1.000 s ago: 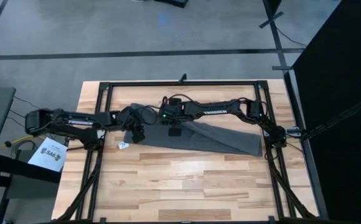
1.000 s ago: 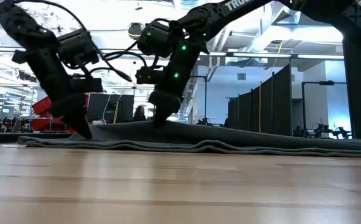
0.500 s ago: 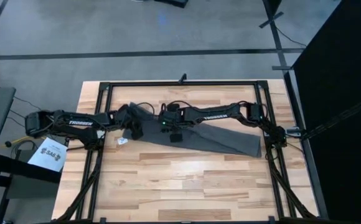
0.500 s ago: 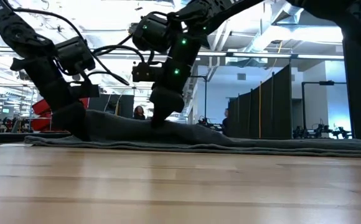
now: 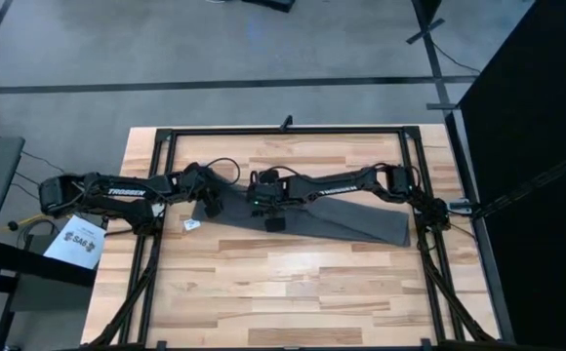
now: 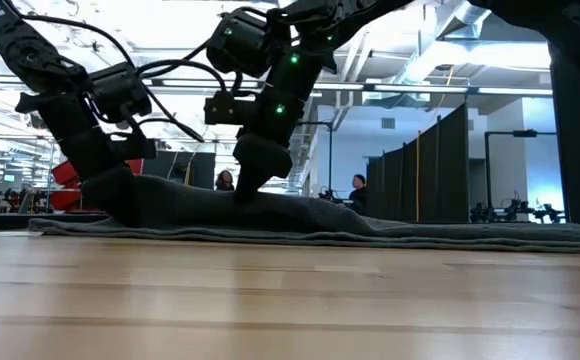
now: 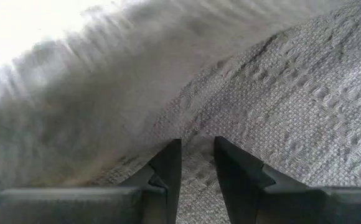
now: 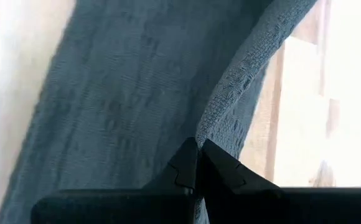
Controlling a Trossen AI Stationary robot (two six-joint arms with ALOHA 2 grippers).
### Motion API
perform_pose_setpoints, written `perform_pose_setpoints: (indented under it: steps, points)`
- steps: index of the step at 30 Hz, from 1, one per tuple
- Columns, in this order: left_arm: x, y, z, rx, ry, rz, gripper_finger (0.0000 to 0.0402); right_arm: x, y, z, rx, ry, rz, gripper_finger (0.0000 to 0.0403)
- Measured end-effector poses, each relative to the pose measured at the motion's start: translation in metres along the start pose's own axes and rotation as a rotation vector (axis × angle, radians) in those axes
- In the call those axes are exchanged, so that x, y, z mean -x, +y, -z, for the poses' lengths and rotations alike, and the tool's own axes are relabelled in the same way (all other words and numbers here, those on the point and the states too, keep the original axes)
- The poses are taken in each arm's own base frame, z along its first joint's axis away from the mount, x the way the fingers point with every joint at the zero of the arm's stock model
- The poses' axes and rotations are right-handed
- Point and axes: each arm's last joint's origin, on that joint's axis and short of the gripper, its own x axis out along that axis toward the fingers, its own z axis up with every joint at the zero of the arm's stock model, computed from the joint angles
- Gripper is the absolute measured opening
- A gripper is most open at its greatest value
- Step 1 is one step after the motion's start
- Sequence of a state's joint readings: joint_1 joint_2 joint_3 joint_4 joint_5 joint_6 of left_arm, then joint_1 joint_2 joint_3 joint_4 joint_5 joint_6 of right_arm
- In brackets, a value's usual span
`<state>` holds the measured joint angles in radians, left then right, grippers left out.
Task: Roll towel
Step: Roll the gray towel
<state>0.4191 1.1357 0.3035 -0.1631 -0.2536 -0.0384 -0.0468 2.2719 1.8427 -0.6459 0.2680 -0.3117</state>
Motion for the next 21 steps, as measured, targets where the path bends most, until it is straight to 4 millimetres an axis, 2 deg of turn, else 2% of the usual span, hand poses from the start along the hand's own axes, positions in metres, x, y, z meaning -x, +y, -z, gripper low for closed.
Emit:
perform_pose_setpoints:
  steps: [4,10,14,21]
  points:
    - [0.008,0.002,-0.001,0.01,-0.034,0.004,0.0081,-0.002,-0.007,0.002,-0.019,0.0,0.008,0.0]
    - [0.035,0.008,-0.009,0.044,-0.1,0.016,0.0082,-0.003,-0.012,0.004,-0.036,0.006,0.013,0.0]
    - [0.049,0.007,-0.007,0.113,-0.154,0.056,0.0082,-0.003,-0.013,0.004,-0.041,0.01,0.013,0.0]
    - [0.054,-0.009,0.006,0.323,-0.046,0.129,0.0082,-0.004,-0.013,0.005,-0.044,0.009,0.014,0.0]
